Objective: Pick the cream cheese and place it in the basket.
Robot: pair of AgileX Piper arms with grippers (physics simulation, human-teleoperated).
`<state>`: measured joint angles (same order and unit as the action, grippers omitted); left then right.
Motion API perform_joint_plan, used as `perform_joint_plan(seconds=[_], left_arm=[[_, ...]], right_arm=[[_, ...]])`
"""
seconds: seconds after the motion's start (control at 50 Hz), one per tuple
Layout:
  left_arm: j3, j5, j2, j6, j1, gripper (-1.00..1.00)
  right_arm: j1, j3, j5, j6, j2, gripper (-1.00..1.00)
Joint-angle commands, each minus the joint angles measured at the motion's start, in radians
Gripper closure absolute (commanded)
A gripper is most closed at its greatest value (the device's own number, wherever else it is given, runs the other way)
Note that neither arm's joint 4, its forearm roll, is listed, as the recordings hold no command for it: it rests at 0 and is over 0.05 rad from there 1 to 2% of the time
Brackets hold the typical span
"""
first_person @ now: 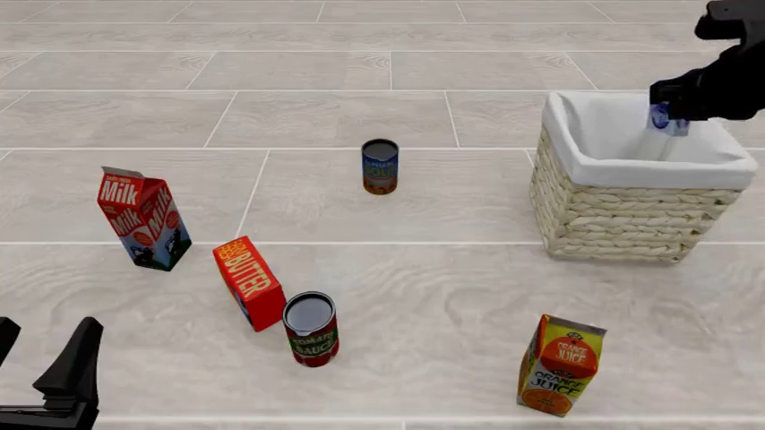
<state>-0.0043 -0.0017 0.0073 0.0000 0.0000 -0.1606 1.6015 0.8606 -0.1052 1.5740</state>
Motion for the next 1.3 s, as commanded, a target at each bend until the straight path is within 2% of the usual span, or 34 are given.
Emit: perform_joint_plan(seconds=[0.02, 0.28, 0.3, 0.48, 0.58, 0.62, 0.64, 0.66, 0.68, 0.8, 1.06, 1.2, 1.3], left_arm=[[0.0, 0.0, 0.0, 0.0, 0.0, -1.0], [0.0, 0.0, 0.0, 0.0, 0.0, -1.0], [0.0, 0.0, 0.0, 0.0, 0.0, -1.0], [0.0, 0.0, 0.0, 0.0, 0.0, -1.0], [0.0, 0.0, 0.0, 0.0, 0.0, -1.0], [0.0, 0.0, 0.0, 0.0, 0.0, -1.0], [0.0, 0.0, 0.0, 0.0, 0.0, -1.0], [0.0, 0.0, 0.0, 0.0, 0.0, -1.0], [0.0, 0.0, 0.0, 0.0, 0.0, -1.0], [0.0, 0.0, 0.0, 0.0, 0.0, -1.0], [0.0, 0.0, 0.0, 0.0, 0.0, -1.0], [0.0, 0.0, 0.0, 0.0, 0.0, -1.0], [0.0, 0.0, 0.0, 0.0, 0.0, -1.0]], right_arm=[[-0.01, 0.108, 0.055, -0.006, 0.061, 1.0], [-0.01, 0.296, 0.166, -0.016, 0.163, 1.0], [-0.013, 0.302, 0.171, -0.031, 0.172, 1.0], [-0.006, 0.283, 0.16, -0.047, 0.201, 1.0], [-0.013, 0.354, 0.17, -0.042, 0.242, 1.0], [-0.002, 0.337, 0.168, -0.051, 0.245, 1.0], [-0.01, 0.319, 0.162, -0.09, 0.247, 1.0], [-0.01, 0.318, 0.162, -0.09, 0.247, 1.0], [-0.002, 0.324, 0.155, -0.063, 0.255, 1.0], [0.02, 0.313, 0.143, -0.067, 0.27, 1.0], [0.016, 0.394, 0.18, -0.092, 0.346, 1.0], [0.01, 0.498, 0.236, -0.108, 0.408, 1.0], [0.005, 0.529, 0.25, -0.115, 0.43, 1.0]])
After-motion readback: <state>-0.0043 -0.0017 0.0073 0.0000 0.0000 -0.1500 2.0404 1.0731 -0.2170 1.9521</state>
